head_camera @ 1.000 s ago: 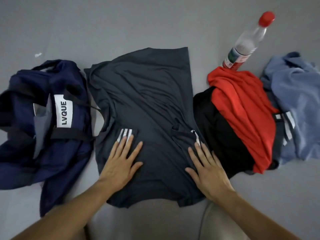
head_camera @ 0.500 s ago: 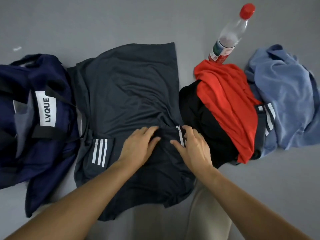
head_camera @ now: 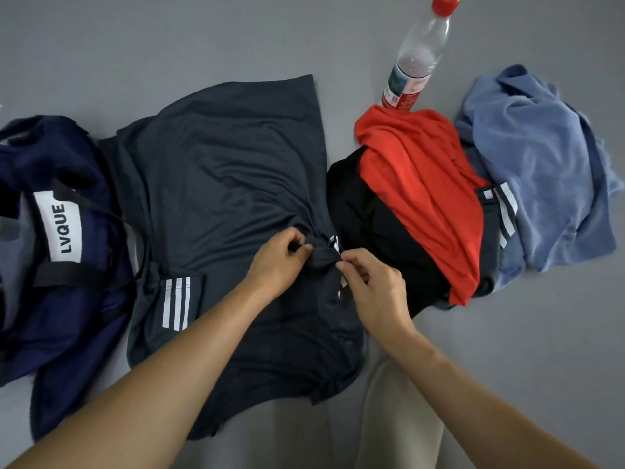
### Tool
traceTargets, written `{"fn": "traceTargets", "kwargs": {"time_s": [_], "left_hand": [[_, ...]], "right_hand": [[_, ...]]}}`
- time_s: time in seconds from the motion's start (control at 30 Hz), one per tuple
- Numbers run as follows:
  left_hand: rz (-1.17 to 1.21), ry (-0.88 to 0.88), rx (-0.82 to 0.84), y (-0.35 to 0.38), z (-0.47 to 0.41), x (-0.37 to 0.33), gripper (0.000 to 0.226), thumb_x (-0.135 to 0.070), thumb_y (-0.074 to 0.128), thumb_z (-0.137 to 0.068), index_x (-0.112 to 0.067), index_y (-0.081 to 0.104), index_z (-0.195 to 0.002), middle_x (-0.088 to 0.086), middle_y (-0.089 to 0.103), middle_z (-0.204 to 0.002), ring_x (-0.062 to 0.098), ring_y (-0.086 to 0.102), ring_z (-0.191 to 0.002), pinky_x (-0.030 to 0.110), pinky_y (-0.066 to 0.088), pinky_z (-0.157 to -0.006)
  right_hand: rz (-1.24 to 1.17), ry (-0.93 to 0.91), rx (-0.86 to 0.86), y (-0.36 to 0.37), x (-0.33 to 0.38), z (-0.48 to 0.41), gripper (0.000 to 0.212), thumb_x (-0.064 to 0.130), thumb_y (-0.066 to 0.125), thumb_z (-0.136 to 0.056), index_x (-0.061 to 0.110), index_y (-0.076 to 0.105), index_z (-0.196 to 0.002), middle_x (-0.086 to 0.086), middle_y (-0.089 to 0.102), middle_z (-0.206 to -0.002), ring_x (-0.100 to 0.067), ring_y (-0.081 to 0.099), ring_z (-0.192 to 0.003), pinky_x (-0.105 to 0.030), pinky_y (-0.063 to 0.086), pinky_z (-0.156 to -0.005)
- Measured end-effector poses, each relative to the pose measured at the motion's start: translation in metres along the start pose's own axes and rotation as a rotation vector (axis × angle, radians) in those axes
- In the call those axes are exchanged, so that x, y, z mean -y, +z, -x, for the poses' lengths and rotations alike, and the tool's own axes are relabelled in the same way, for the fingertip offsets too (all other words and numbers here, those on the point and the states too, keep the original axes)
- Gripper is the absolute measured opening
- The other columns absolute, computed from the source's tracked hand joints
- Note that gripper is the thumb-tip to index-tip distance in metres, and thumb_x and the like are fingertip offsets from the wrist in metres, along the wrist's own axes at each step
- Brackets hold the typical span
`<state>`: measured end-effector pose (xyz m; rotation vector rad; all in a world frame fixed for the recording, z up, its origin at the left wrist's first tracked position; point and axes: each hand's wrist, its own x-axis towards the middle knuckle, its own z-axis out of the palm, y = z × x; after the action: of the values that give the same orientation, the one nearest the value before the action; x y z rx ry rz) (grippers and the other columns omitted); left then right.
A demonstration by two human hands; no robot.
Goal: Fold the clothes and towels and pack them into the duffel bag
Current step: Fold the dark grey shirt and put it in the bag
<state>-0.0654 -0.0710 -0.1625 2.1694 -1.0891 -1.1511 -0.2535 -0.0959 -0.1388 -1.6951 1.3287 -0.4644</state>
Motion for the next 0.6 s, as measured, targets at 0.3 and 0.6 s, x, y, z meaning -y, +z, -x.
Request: {"fn": "traceTargets", "kwargs": {"time_s": [0.3, 0.6], "left_hand": [[0.802, -0.27, -0.037, -0.018, 0.021, -0.007, 0.018, -0.025, 0.058, -0.098, -0.017, 0.059, -0.082, 0.0, 0.063, -0.078, 0.011, 0.063, -0.074, 0.024, 0.051, -0.06], [0.787, -0.483, -0.272, -0.014, 0.043, 0.063, 0.024, -0.04, 0.072, -0.088, -0.021, 0.061, -0.099, 0.003, 0.07, -0.099, 0.023, 0.067, -0.095, 0.042, 0.054, -0.09]], "right_hand": [[0.195, -0.425, 0.081, 0.001, 0.004, 0.028, 0.008, 0.022, 0.063, -0.096, 0.019, 0.069, -0.099, 0.01, 0.064, -0.102, -0.012, 0.062, -0.09, -0.032, 0.051, -0.077], [0.34, -0.575, 0.57, 0.056, -0.009, 0.05, 0.022, 0.034, 0.055, -0.098, 0.024, 0.074, -0.105, 0.01, 0.069, -0.108, -0.013, 0.059, -0.103, -0.034, 0.05, -0.092]]}}
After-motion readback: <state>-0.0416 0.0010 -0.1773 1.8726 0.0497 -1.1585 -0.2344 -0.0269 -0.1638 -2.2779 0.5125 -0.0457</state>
